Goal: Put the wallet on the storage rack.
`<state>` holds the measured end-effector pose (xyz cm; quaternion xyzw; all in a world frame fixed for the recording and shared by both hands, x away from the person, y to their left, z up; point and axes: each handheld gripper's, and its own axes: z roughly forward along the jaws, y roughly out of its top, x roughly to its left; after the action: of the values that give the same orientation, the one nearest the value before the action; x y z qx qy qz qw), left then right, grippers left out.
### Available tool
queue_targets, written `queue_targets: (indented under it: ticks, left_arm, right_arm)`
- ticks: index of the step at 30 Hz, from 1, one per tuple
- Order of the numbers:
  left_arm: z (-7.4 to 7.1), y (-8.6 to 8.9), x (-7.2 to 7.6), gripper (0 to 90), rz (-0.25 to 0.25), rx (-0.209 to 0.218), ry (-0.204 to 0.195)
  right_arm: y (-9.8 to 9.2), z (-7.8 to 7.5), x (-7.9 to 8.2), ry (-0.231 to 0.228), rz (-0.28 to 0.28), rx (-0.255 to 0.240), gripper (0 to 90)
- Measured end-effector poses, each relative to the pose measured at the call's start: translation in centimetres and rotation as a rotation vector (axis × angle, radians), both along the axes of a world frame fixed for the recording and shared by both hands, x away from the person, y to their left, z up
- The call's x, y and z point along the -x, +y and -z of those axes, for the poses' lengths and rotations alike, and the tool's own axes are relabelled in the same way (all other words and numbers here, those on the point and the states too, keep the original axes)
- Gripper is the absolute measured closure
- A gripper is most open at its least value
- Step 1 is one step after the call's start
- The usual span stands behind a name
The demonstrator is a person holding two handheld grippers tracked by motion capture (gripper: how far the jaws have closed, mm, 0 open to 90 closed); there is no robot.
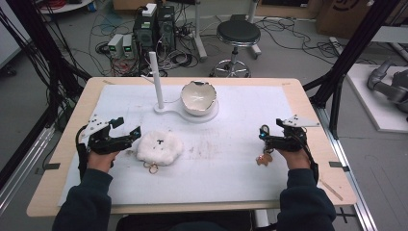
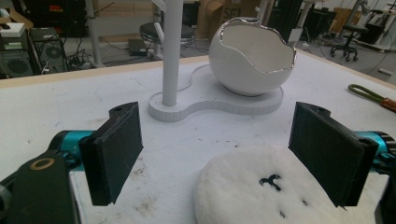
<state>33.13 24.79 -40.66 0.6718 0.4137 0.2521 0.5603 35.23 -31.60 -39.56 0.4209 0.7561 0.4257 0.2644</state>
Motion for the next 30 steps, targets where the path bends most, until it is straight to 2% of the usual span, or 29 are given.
queue_targets:
  ticks: [6, 7, 11, 13, 14, 15, 17, 18, 21, 22, 25, 27, 30]
  left_arm:
    - [0.3, -0.6, -0.1, 17.3, 0.016, -0.008, 0.017]
    - [0.6, -1.0, -0.3, 17.6, 0.028, -0.012, 0.034]
    - [1.0, -1.6, -0.6, 17.9, 0.041, -0.025, 0.059]
    - [1.2, -1.9, -0.7, 17.8, 0.019, -0.055, 0.083]
    - [1.2, -1.9, -0.7, 17.7, 0.019, -0.055, 0.083]
    - [1.4, -2.1, -0.8, 17.4, 0.005, -0.072, 0.112]
    - [1.5, -2.2, -0.8, 17.2, -0.003, -0.079, 0.124]
    - [1.7, -2.2, -0.9, 17.3, -0.018, -0.090, 0.153]
    - [2.0, -2.2, -1.2, 17.3, -0.023, -0.103, 0.187]
    - [2.0, -2.2, -1.2, 17.3, -0.023, -0.103, 0.187]
    - [2.7, -2.1, -1.6, 17.7, -0.050, -0.152, 0.267]
    - [3.0, -1.8, -1.7, 19.5, -0.057, -0.148, 0.290]
    - [3.3, -1.6, -1.7, 26.0, -0.040, -0.134, 0.325]
  right_arm:
    - [0.1, 0.1, -0.1, 0.006, -0.005, -0.006, 20.7]
    - [0.1, 0.1, -0.1, 0.007, -0.007, -0.011, 20.7]
    - [0.2, 0.2, -0.2, 0.007, -0.015, -0.021, 20.7]
    - [0.2, 0.2, -0.2, 0.009, -0.017, -0.022, 20.7]
    - [0.2, 0.2, -0.2, 0.010, -0.016, -0.025, 20.7]
    - [0.2, 0.2, -0.1, 0.009, -0.016, -0.028, 20.7]
    - [0.2, 0.1, 0.0, 0.005, -0.017, -0.031, 20.7]
    - [0.3, 0.1, 0.0, 0.005, -0.020, -0.029, 20.7]
    - [0.6, 0.2, 0.1, 0.007, -0.030, -0.022, 20.7]
    - [0.7, 0.2, 0.0, 0.009, -0.033, -0.019, 20.7]
    - [1.0, 0.3, 0.0, 0.015, -0.042, -0.011, 20.7]
    - [1.1, 0.2, 0.1, 0.017, -0.048, -0.017, 20.7]
    - [1.2, 0.1, 0.2, 0.019, -0.052, -0.043, 20.7]
